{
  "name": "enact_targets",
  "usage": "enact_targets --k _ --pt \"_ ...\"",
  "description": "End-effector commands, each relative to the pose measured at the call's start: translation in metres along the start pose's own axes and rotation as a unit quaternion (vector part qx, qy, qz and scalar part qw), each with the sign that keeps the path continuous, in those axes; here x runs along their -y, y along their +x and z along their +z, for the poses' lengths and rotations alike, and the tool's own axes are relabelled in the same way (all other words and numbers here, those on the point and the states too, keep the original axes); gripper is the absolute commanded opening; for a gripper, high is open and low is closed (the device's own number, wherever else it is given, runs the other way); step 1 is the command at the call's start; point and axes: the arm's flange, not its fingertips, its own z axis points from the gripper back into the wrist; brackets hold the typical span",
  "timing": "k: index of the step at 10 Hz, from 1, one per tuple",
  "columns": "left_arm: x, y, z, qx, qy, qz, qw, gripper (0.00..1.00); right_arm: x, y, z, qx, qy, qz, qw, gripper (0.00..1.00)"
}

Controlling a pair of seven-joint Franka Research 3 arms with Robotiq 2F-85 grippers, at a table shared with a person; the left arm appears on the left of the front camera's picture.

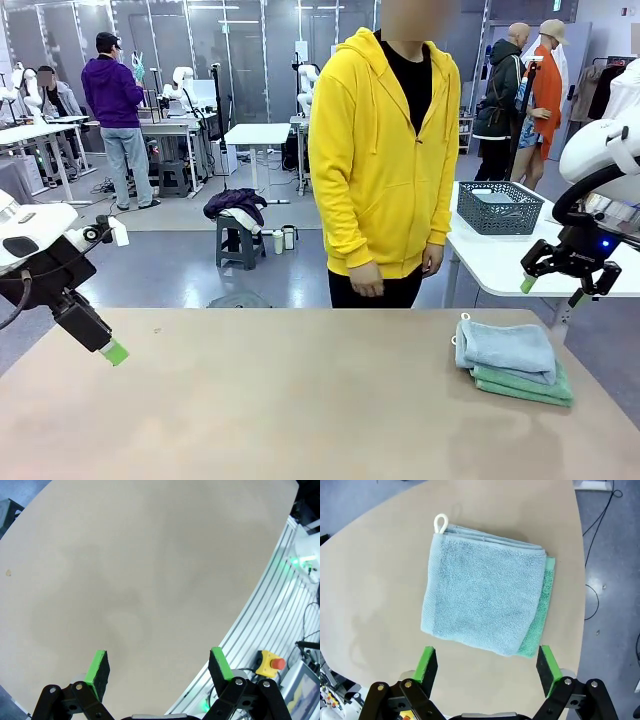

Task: Fold the towels and place them in the basket.
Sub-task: Stack the folded Towel with hook on the right side of the table.

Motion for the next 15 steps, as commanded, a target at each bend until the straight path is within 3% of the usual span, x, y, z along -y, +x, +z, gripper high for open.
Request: enact_targets --k 1,14,15 --pt "0.001 0.000 -0.001 -0.004 0.006 0.005 1.000 1.00 0.000 0.002 -0.001 -0.002 0.010 0.007 1.000 1.00" --pt "0.000 0.000 0.000 0.000 0.000 0.000 1.000 1.00 0.000 0.000 0.000 0.000 0.000 0.000 1.000 1.00" --pt "0.000 0.008 0.029 0.026 -0.018 0.016 0.999 1.00 -0.012 -0.020 0.014 0.011 -0.004 0.032 0.999 1.00"
